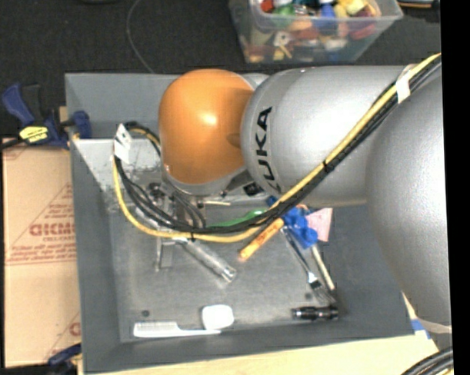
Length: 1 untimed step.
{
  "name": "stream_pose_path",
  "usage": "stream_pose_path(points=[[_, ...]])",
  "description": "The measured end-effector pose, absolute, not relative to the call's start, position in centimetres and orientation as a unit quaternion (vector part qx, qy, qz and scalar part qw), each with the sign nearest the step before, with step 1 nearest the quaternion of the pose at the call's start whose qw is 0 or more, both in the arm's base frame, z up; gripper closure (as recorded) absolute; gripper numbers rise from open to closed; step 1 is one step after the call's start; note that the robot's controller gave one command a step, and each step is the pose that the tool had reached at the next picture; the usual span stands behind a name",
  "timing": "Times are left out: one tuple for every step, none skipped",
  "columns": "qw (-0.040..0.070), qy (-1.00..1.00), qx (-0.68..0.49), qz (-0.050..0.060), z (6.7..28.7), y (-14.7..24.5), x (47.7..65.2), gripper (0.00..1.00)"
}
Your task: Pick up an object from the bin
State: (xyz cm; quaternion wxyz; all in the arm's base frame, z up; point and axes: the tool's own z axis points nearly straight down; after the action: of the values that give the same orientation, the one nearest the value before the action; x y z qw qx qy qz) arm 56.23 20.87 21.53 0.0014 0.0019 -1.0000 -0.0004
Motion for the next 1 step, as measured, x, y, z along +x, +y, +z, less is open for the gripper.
stream_pose_path(points=[[-0.002, -1.000, 0.000, -0.001, 21.81, 20.77, 56.42, 0.00]])
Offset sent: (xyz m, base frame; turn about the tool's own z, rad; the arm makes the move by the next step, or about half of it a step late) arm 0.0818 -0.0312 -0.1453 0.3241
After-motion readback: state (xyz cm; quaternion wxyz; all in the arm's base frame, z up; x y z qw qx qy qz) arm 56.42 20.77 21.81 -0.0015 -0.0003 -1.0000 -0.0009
